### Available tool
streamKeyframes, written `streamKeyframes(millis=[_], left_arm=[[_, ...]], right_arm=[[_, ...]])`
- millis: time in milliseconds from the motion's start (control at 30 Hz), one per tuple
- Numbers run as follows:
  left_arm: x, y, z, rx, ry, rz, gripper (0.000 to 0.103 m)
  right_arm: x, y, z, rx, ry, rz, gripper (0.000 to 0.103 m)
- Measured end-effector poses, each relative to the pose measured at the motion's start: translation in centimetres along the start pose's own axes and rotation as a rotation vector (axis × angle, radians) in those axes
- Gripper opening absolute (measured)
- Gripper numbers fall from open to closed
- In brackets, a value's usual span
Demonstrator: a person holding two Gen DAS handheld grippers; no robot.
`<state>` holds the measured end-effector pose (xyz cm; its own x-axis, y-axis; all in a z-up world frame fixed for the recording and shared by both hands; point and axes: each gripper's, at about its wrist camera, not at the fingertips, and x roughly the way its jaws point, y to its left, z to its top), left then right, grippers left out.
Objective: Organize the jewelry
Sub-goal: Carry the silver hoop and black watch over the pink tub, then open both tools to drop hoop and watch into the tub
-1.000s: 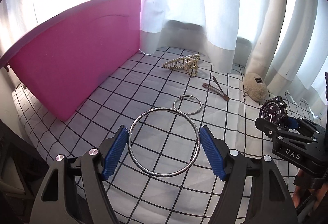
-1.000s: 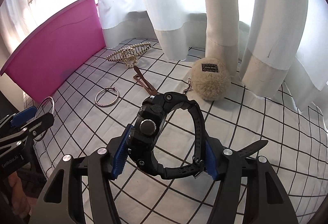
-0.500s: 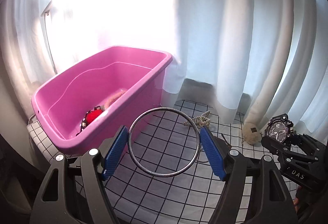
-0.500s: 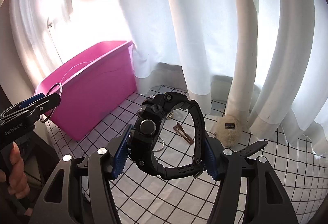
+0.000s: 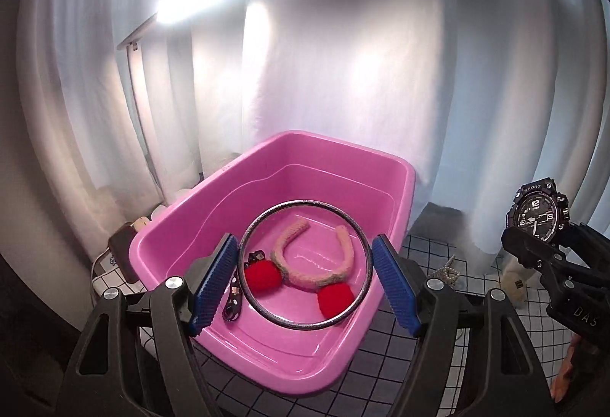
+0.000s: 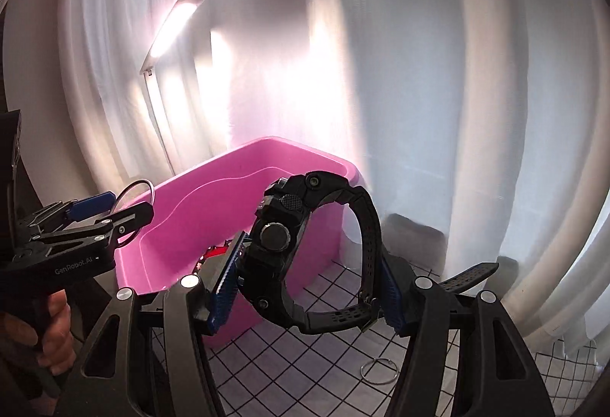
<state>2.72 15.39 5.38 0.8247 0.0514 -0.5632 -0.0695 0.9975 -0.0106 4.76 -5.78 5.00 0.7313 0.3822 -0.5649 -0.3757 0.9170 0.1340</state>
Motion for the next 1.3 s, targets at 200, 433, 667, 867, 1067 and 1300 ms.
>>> streamKeyframes(millis=[200,433,667,867,1067,1300], left_arm=[[1.9,3.9,2.8,-0.028,-0.006,0.066,0.07],[4.8,7.1,4.3,-0.038,0.021,0.112,0.07],[8.9,9.1,3.6,-0.05,0.116,0.13,0.07],[11.7,9.7,2.2,-0.047,0.193,0.154,0.071],[13.4,10.1,1.3,-0.05,0.246,0.151,0.071],[13.7,10.1,1.2,-0.042,0.266,0.134,0.075]], right_arm=[[3.4,3.6,3.2,-0.031,-0.012,0.042,0.06],[7.7,6.7,5.9,-0.066,0.016,0.083,0.06],[12.5,8.2,5.7,-0.079,0.107,0.088,0.06],[17.1,8.1,5.3,-0.043,0.217,0.07,0.06],[19.3,7.8,5.0,-0.034,0.258,0.04,0.06],[20.6,8.0,4.6,-0.042,0.311,0.007,0.062]])
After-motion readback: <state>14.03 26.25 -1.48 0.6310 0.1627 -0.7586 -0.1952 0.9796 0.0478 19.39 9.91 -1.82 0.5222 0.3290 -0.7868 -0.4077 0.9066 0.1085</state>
